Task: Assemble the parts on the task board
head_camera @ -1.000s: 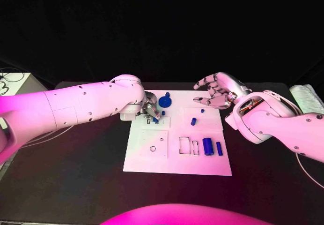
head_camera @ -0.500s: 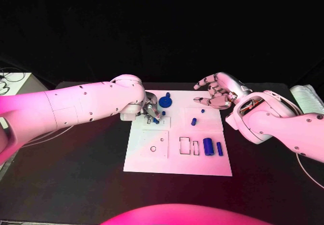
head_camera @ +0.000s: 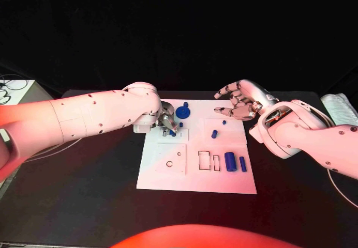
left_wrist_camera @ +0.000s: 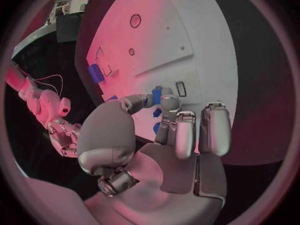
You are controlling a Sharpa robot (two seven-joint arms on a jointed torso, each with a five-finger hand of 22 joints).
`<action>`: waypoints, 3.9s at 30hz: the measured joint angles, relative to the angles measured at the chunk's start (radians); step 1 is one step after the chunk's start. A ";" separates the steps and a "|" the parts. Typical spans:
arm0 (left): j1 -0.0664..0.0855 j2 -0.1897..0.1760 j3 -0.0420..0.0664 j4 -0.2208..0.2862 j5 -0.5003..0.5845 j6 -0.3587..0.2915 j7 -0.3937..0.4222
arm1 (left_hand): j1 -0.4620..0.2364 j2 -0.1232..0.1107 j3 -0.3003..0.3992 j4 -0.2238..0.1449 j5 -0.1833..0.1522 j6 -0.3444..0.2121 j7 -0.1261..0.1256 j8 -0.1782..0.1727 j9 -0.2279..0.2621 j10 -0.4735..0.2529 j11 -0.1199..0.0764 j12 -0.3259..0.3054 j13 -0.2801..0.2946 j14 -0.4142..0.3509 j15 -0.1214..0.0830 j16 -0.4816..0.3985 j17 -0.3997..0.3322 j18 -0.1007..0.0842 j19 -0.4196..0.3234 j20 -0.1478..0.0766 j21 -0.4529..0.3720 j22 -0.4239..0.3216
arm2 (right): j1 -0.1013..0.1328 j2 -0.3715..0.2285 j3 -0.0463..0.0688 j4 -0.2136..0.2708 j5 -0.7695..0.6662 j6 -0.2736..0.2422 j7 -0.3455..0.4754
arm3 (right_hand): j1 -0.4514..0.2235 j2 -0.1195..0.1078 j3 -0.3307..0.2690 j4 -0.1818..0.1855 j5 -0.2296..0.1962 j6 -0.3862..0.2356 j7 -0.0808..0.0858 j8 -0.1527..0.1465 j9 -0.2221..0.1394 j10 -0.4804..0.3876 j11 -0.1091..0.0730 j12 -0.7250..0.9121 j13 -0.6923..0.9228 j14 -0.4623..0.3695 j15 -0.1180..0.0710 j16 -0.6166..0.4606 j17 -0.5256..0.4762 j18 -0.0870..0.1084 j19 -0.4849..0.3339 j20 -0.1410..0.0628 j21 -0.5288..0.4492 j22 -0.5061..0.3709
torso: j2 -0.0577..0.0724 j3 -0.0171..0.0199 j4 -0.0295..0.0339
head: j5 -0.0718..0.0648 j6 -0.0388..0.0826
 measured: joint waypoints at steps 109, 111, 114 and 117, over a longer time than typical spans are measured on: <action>-0.003 0.004 0.002 -0.003 0.014 0.018 0.001 | -0.028 0.014 -0.015 -0.015 -0.010 -0.001 -0.007 0.001 0.016 0.007 0.000 -0.001 0.004 -0.002 -0.002 0.000 0.000 0.000 0.000 0.000 -0.004 -0.001 | 0.000 0.003 0.000 -0.004 0.005 0.012 0.000 | -0.009 -0.001 0.008 0.003 0.000 0.000 0.000 0.000 -0.002 0.000 0.000 0.000 0.000 0.000 0.000 0.000 0.000 0.000 0.000 0.000 0.000 0.001 | 0.000 0.0007 0.0000 | -0.003 -0.011; -0.003 0.004 0.002 -0.004 0.014 0.018 0.001 | -0.035 0.015 -0.015 -0.015 -0.010 -0.001 -0.007 0.001 0.022 0.007 0.000 -0.001 0.004 -0.002 -0.002 0.000 0.000 0.000 0.000 0.000 -0.004 -0.001 | 0.000 0.003 0.000 -0.004 0.005 0.012 0.000 | -0.009 -0.001 0.008 0.003 0.000 0.000 0.000 0.000 -0.002 0.000 0.000 0.000 0.000 0.000 0.000 0.000 0.000 0.000 0.000 0.000 0.000 0.001 | 0.000 0.0008 0.0000 | -0.003 -0.011; -0.003 0.004 0.002 -0.004 0.014 0.018 0.001 | -0.035 0.015 -0.018 -0.018 -0.010 -0.001 -0.007 0.001 0.022 0.007 0.000 -0.001 0.004 -0.002 -0.002 0.000 0.000 0.000 0.000 0.000 -0.004 -0.001 | 0.000 0.002 0.000 -0.004 0.005 0.013 0.000 | -0.009 -0.001 0.008 0.003 0.000 0.000 0.000 0.000 -0.002 0.000 0.000 0.000 0.000 0.000 0.000 0.000 0.000 0.000 0.000 0.000 0.000 0.001 | 0.000 0.0008 0.0000 | -0.003 -0.011; -0.003 0.004 0.002 -0.004 0.014 0.018 0.001 | -0.047 0.016 -0.019 -0.019 -0.010 0.000 -0.007 0.001 0.023 0.007 -0.001 -0.001 0.005 -0.002 -0.002 0.000 0.000 0.000 0.000 0.000 -0.004 -0.001 | 0.000 0.002 0.000 -0.004 0.005 0.013 0.000 | -0.009 -0.001 0.008 0.003 0.000 0.000 0.000 0.000 -0.002 0.000 0.000 0.000 0.000 0.000 0.000 0.000 0.000 0.000 0.000 0.000 0.000 0.001 | 0.000 0.0007 0.0001 | -0.003 -0.012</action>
